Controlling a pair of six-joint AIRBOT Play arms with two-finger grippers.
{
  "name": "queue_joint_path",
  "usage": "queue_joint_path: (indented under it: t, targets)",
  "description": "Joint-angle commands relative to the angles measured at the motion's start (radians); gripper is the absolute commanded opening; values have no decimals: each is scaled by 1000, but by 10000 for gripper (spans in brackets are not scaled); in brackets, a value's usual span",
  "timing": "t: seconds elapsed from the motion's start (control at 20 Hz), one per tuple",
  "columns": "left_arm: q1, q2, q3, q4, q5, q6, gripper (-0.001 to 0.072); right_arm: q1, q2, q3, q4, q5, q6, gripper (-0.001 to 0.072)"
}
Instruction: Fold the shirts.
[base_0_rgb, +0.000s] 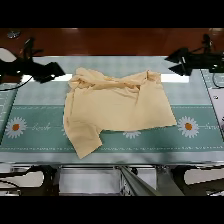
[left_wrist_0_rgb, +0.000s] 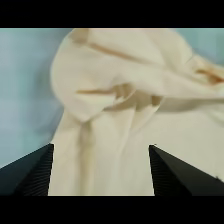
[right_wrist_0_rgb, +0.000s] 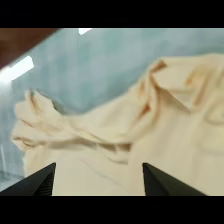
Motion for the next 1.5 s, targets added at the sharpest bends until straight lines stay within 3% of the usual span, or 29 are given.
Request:
queue_joint_path:
  t: [0.0,0.1,0.25,0.4,0.5,0.8,1.05,1.1,1.15,1.2,1.35,1.45]
  targets:
    - [195,28,-141,21,-274,8,701,-117,137,-161,-312,151,2,619]
    - [303,97,-337,-31,-257,48,701,-172,272,-414,-287,37,-6,619]
    - [458,225,-606,-301,-180,168,700,-199,470,-753,-177,-112,-61,619]
    - [488,268,-740,-343,-123,206,701,-198,581,-927,-26,-138,-149,619]
    - [449,267,-788,-346,-56,206,701,-196,614,-975,63,-124,-193,619]
    - [207,257,-813,-369,117,215,700,-196,620,-979,77,-100,-198,619]
    - [102,224,-811,-372,154,213,679,-200,620,-978,105,-106,-190,619]
    - [100,215,-811,-372,150,213,474,-209,620,-969,116,-107,-188,619]
    - [100,209,-811,-372,146,224,123,-225,620,-954,116,-103,-185,619]
    - [99,208,-811,-380,146,246,20,-249,620,-937,113,-93,-182,619]
    - [100,209,-784,-390,106,285,19,-363,620,-885,14,-15,-159,619]
    - [100,210,-757,-390,74,288,19,-415,620,-892,-194,46,-100,619]
